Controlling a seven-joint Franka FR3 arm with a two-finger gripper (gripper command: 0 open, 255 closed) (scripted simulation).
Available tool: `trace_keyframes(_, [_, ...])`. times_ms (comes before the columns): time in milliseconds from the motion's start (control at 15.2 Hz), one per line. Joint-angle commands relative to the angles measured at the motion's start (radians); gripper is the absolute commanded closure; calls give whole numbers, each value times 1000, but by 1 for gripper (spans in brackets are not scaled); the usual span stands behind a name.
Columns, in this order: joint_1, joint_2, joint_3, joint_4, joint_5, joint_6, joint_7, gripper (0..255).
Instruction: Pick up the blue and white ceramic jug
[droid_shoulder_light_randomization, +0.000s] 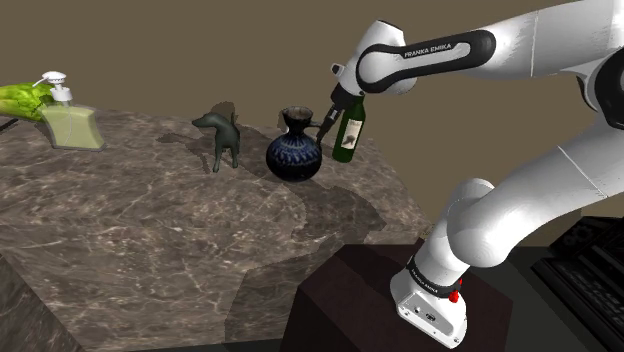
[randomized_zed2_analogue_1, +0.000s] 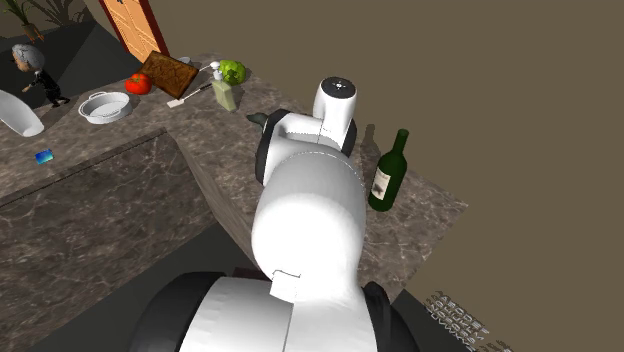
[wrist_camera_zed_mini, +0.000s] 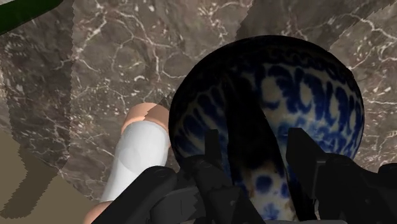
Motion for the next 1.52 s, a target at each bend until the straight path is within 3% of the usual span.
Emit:
trace_keyframes(0, [0, 0, 0, -1, 0, 1, 0, 255])
trace_keyframes(462, [0, 0, 0, -3, 0, 3, 0, 255])
trace_keyframes(1452, [-4, -46, 25, 163, -10, -207, 30, 255])
